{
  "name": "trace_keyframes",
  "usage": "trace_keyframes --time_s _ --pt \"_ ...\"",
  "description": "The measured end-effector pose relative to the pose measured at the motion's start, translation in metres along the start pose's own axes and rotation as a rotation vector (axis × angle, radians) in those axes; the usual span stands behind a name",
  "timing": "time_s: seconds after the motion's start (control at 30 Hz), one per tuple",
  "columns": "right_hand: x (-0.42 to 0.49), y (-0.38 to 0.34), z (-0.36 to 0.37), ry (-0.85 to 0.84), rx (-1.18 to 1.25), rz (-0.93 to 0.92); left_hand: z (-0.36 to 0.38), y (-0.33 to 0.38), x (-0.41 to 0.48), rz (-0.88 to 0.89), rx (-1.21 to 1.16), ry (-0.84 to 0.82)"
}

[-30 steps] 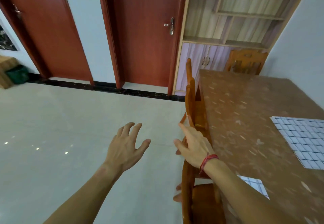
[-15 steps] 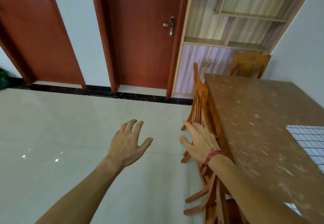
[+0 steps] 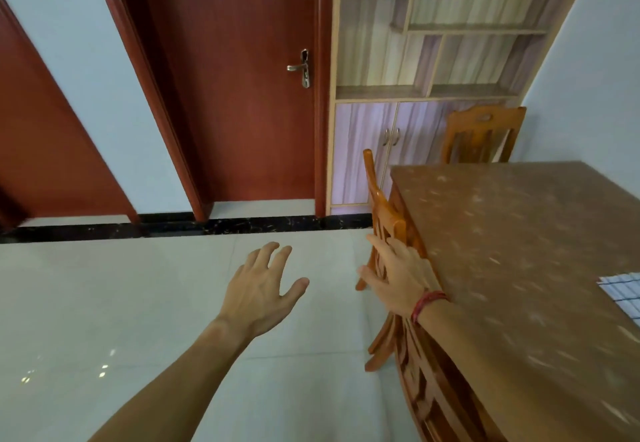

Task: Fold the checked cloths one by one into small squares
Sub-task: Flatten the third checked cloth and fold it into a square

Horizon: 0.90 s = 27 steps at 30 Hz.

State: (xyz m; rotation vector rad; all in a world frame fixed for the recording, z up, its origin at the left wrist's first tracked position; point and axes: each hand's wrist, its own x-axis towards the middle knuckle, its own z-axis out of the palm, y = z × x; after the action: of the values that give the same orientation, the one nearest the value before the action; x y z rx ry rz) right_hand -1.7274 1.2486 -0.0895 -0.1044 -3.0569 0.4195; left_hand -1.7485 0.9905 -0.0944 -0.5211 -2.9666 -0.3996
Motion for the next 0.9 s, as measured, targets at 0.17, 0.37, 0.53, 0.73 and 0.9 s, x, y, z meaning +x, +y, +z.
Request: trace_keyframes --time_s 0.17,0.37,0.53,0.73,0.9 --pt "0.047 0.037 -0.014 0.039 0.086 0.051 0.010 0.023 0.082 0.085 -0.034 -0.012" --pt "0.075 0.107 -0.023 0.054 0.160 0.285 0.033 0.075 0.178 0.260 -0.071 -0.083" --pt "0.079 0.159 -0.036 0.094 0.082 0.498 0.059 0.121 0.260 0.452 -0.138 -0.150" --pt "0.077 0.191 -0.046 0.181 0.003 0.795 0.096 0.179 0.348 0.687 -0.172 -0.260" --pt "0.046 0.201 -0.054 0.249 -0.009 1.029 0.120 0.239 0.373 0.930 -0.207 -0.353"
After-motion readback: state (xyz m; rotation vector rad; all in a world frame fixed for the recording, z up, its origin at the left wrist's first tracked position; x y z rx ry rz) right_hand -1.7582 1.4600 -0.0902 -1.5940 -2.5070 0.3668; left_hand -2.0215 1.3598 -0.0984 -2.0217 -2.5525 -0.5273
